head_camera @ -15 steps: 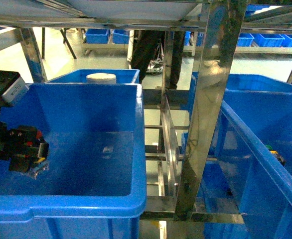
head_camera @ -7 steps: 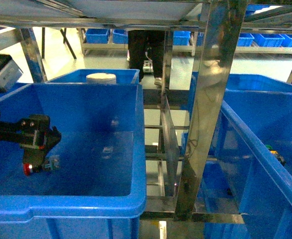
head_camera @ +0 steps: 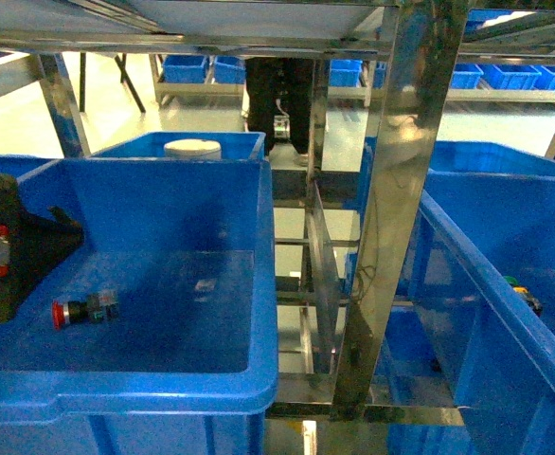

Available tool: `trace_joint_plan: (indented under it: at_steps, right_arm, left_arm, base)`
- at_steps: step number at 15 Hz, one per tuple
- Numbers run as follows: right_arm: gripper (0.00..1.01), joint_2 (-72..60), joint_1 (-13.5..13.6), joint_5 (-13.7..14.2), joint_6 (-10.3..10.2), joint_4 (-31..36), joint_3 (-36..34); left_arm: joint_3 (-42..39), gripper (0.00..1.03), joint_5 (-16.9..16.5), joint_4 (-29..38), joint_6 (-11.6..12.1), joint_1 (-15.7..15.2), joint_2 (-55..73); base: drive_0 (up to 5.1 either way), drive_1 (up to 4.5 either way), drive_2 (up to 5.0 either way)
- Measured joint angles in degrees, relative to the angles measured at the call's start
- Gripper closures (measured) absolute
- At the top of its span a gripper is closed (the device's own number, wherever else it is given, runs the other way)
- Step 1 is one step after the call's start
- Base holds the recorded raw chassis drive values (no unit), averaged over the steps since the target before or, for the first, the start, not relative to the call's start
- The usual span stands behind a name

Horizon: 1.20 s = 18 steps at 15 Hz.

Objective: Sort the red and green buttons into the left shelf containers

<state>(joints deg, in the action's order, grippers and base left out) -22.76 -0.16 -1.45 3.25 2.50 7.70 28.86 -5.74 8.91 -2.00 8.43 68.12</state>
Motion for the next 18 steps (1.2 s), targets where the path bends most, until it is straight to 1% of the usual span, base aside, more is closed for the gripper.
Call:
trace_joint_plan:
  at_steps: [2,3,4,5,8,9,10,11,12,13,14,15,16,17,18]
  right_arm:
    - [0.03,0.0,0.0,0.0,0.0,0.0,0.0]
    - [0.03,0.0,0.0,0.0,0.0,0.0,0.0]
    - [0.03,0.0,0.0,0.0,0.0,0.0,0.0]
    - [0.03,0.0,0.0,0.0,0.0,0.0,0.0]
    - [0.03,0.0,0.0,0.0,0.0,0.3,0.0]
    - [0.12,0.9,0.2,0.9,-1.0,9.6,-2.9]
    - [0.25,3.2,0.2,1.1,-1.7,13.9,-5.3]
    - [0.38,4.3,0.2,1.3,-2.1,13.5,-5.5]
    - [0.49,5.4,0.2,1.3,-2.2,12.9,-5.6]
    - [0.64,6.7,0.2,1.3,-2.3,13.3,-7.0]
    - [0.80,8.0,0.2,1.4,-2.4,12.0,-7.0]
    - [0.93,9.7,0.2,1.4,-2.4,11.1,-7.0]
    - [0.99,10.6,0.2,1.3,-2.5,9.7,-7.0]
    - [0.99,11.6,0.2,1.4,-2.4,8.6,-7.0]
    - [0.99,12.6,0.2,1.4,-2.4,7.8,-7.0]
  left_arm:
    - [-3.0,0.05,2.9,-3.8,-2.5,2.9,-9.4]
    - [-5.0,0.05,5.0,-6.2,-3.7,4.5,-14.5]
    - [-8.4,0.05,10.9,-9.8,-4.9,8.8,-24.8]
    - [-8.7,0.05,11.5,-9.2,-5.2,9.6,-27.7]
    - [-8.4,0.05,12.1,-9.4,-5.2,9.4,-26.6]
    - [-12.9,0.14,18.0,4.4,-3.3,10.3,-27.1]
    - [-18.0,0.27,21.0,13.6,-1.0,8.9,-29.9]
    - [-20.7,0.39,20.8,17.2,0.0,6.3,-32.2]
    - [-21.2,0.50,19.5,17.2,0.6,4.6,-34.1]
    - [-22.1,0.65,17.3,16.0,1.0,3.0,-36.5]
    - [-23.7,0.82,15.4,14.5,1.0,1.2,-39.0]
    - [-24.5,0.94,14.3,13.4,1.0,-0.1,-40.8]
    - [-25.0,1.01,13.2,12.2,1.0,-1.2,-42.6]
    - [-25.6,1.01,10.8,10.8,1.1,-3.4,-44.7]
    - [-26.1,1.01,6.4,9.6,1.2,-7.7,-46.6]
  base:
    - [0.0,0.00,0.0]
    - [0.0,0.00,0.0]
    - [0.0,0.00,0.0]
    - [0.0,0.00,0.0]
    - [0.0,0.00,0.0]
    - [0.0,0.00,0.0]
    - [0.0,0.00,0.0]
    - [0.0,0.00,0.0]
    - [0.0,0.00,0.0]
    - [0.0,0.00,0.0]
    - [0.0,0.00,0.0]
    - [0.0,0.00,0.0]
    - [0.0,0.00,0.0]
    - [0.0,0.00,0.0]
    - [0.0,0.00,0.0]
